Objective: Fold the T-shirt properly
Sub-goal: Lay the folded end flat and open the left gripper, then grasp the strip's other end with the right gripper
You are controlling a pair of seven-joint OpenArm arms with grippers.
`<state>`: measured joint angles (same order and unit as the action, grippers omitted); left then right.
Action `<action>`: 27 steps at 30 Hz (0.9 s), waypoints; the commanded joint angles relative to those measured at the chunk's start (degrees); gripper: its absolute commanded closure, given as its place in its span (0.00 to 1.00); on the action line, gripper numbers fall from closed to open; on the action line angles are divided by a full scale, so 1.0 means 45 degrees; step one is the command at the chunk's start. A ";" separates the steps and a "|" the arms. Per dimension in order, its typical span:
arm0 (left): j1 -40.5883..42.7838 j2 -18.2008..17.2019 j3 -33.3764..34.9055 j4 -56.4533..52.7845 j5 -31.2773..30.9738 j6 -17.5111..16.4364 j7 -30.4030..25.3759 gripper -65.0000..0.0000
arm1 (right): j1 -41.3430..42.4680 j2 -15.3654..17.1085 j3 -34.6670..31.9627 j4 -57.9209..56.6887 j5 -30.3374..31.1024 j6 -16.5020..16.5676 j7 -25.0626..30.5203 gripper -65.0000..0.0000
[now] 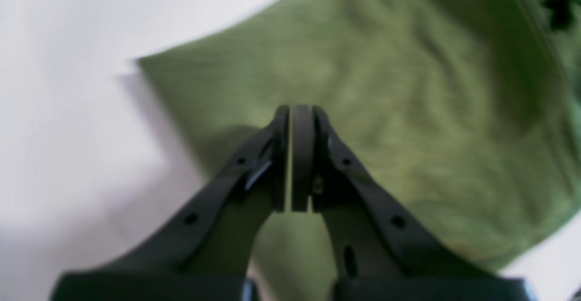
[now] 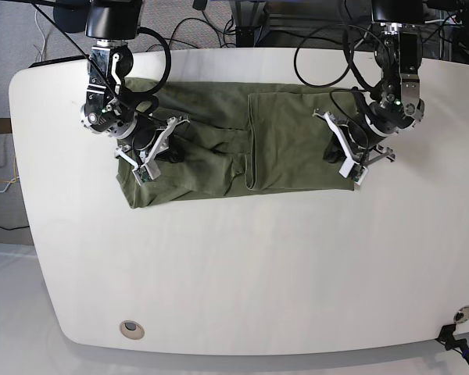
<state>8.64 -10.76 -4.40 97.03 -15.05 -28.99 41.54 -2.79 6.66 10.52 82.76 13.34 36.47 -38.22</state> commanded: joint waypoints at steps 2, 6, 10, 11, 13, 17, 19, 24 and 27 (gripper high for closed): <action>0.0140 -0.0353 -0.0379 -0.0259 -0.0182 -0.0014 -0.0567 1.00 | -0.0172 0.0074 -0.0024 -0.0135 -0.0904 -0.0085 -0.1324 1.00; 0.0160 -0.0489 -0.0516 -0.0826 -0.0182 -0.0014 -0.0664 1.00 | -0.0172 0.0074 -0.0024 -0.0135 -0.0904 -0.0085 -0.1324 1.00; 0.0062 -0.0489 -0.0496 -0.1920 -0.0182 -0.0014 -0.0645 1.00 | -0.0172 0.0055 -0.0043 -0.0096 -0.0904 -0.0124 -0.1324 1.00; 0.0062 -0.0489 -0.0496 -0.2154 -0.0182 -0.0014 -0.0645 1.00 | -0.0172 0.0055 -0.0043 0.0119 -0.0904 -0.0143 -0.1324 1.00; 0.0062 -0.0489 -0.0496 -0.2428 -0.0182 -0.0014 -0.0664 1.00 | -0.0211 0.0035 -0.0043 0.0998 -0.0885 -0.0143 -0.1481 1.00; 0.0160 -0.0548 -0.0496 -0.2486 -0.0182 -0.0033 -0.0664 1.00 | -0.0465 -0.0434 0.0035 0.4065 -0.0572 -0.0085 -0.2457 0.79; 0.0199 -0.0646 -0.0496 -0.2525 -0.0182 -0.0033 -0.0664 1.00 | -0.0406 -0.0395 0.0054 0.5355 0.0209 -0.0163 -0.2926 0.60; 0.0355 -0.0646 -0.0516 -0.2545 -0.0182 -0.0053 -0.0664 1.00 | -0.0152 -0.0746 0.3239 0.6136 0.1733 -0.0182 -0.3844 0.04; 0.0511 -0.0665 -0.0535 -0.2525 -0.0182 -0.0072 -0.0684 1.00 | -0.0152 -0.1020 0.5779 0.6038 0.2671 -0.0085 -0.4704 0.00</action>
<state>9.72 -13.21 -6.81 85.84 -18.04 -29.58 34.54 -4.51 2.17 33.36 108.95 21.61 35.16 -59.61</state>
